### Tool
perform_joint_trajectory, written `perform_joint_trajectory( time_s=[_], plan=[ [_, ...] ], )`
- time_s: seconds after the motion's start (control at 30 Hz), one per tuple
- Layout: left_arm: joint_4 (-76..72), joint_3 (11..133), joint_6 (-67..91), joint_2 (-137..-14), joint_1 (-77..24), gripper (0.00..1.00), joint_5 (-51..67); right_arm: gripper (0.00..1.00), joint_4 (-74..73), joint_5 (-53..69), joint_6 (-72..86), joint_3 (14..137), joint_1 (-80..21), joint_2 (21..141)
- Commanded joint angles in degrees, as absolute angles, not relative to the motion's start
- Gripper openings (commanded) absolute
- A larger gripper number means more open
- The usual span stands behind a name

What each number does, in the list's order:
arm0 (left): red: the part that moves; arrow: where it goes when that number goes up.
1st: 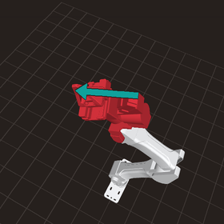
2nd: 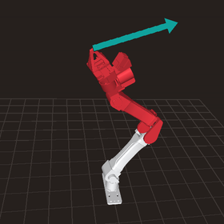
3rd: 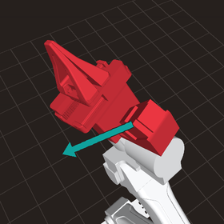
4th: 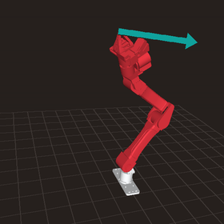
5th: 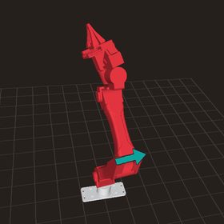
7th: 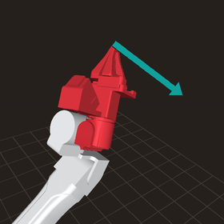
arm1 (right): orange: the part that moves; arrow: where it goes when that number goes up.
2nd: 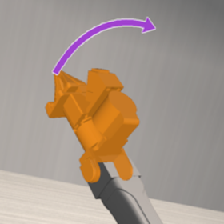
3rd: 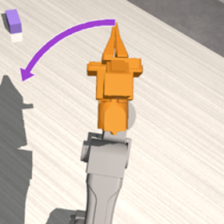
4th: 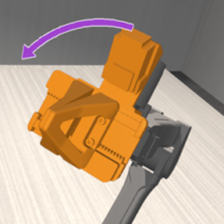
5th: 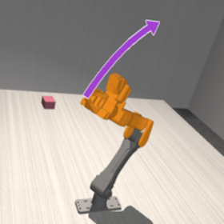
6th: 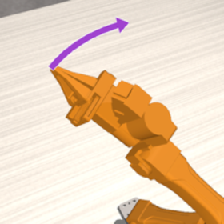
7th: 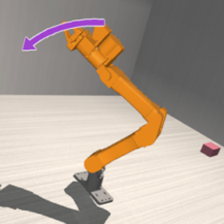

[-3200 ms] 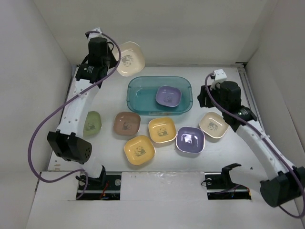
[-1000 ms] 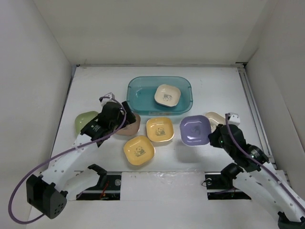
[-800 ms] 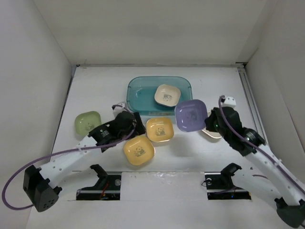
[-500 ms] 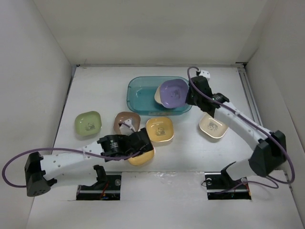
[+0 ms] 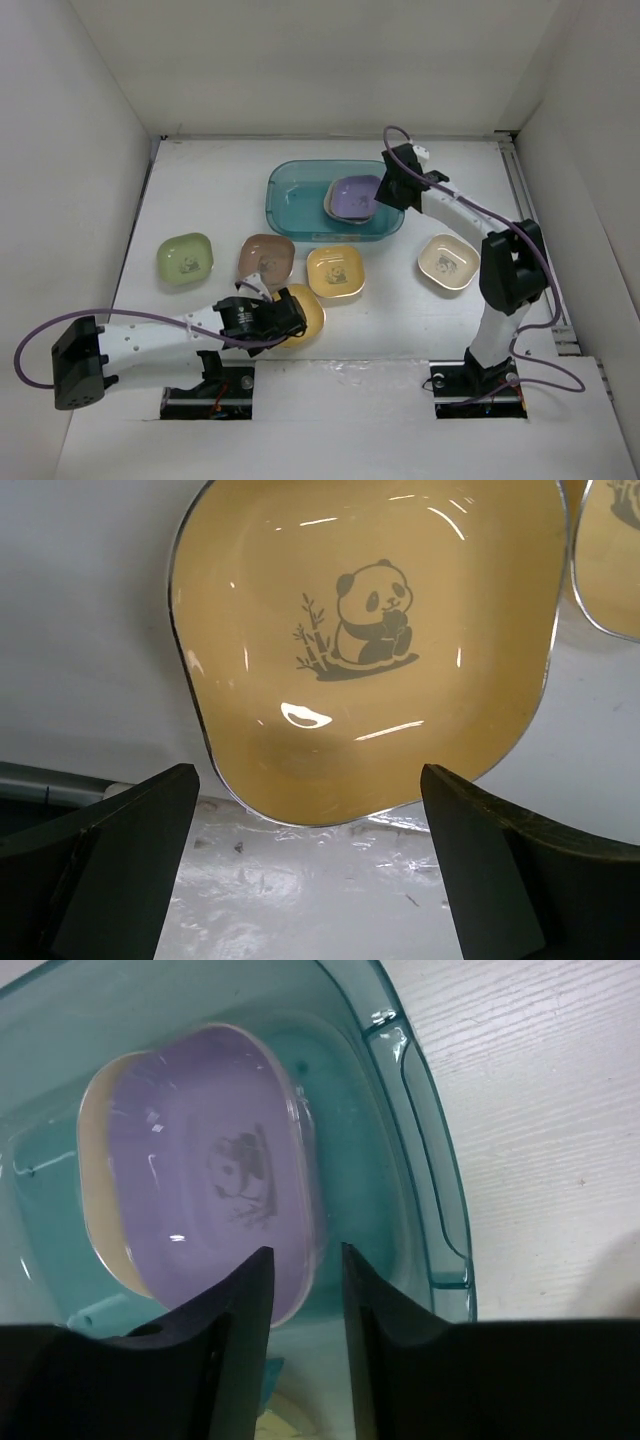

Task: Place the plates into the plastic bin on the countertop

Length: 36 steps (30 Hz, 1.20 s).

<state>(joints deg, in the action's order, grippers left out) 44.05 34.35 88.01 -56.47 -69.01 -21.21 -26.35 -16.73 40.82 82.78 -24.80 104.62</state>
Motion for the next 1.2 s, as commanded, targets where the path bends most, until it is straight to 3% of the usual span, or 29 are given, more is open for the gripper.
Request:
perform_joint_trajectory(
  time_s=[0.0, 0.07, 0.1, 0.23, 0.27, 0.3, 0.4, 0.47, 0.73, 0.9, 1.1, 1.17],
  plan=[
    [44.82, 32.87, 94.92, -55.37, -69.26, 0.91, -24.79, 0.41, -21.54, -15.21, 39.48, 86.48, -24.96, 102.75],
    [44.82, 33.39, 94.92, -57.65, -69.26, 0.86, -24.79, 0.51, -20.74, -15.73, 37.71, 87.27, -26.36, 102.05],
    [44.82, 33.92, 94.92, -58.53, -69.26, 0.86, -24.79, 0.69, -20.74, -16.43, 36.05, 87.97, -26.37, 101.17],
    [45.35, 35.24, 94.92, -63.27, -69.26, 0.63, -24.79, 0.7, -18.74, -16.96, 33.5, 87.98, -27.07, 97.4],
    [45.35, 35.24, 95.53, -64.93, -69.26, 0.55, -24.26, 0.7, -17.76, -15.92, 33.49, 86.85, -27.07, 96.34],
    [44.83, 35.24, 95.54, -65.65, -69.26, 0.33, -23.74, 0.7, -16.88, -15.39, 32.96, 85.27, -27.07, 95.2],
    [44.21, 35.24, 96.76, -67.49, -69.95, 0.17, -22.51, 0.7, -14.16, -14.33, 31.65, 83.41, -26.46, 90.8],
    [45.25, 35.24, 100.52, -67.5, -71.97, 0.01, -22.5, 0.7, -14.15, -13.63, 30.42, 82.79, -25.93, 88.52],
    [64.67, 50.15, 113.55, -71.88, -83.93, 0.0, -25.82, 0.7, -14.67, -7.39, 27.16, 81.31, -21.98, 87.19],
    [64.69, 60.27, 105.57, -75.14, -83.94, 0.0, -32.33, 0.76, -15.38, -9.23, 23.65, 73.95, -20.84, 82.8],
    [64.69, 76.07, 93.36, -79.53, -81.41, 0.0, -44.79, 0.76, -15.72, -8.34, 17.76, 65.31, -14.08, 72.96],
    [59.18, 79.79, 77.93, -81.03, -77.1, 0.0, -47.1, 0.81, -16.26, -8.88, 16.97, 61.8, -12.66, 68.57]
  ],
)
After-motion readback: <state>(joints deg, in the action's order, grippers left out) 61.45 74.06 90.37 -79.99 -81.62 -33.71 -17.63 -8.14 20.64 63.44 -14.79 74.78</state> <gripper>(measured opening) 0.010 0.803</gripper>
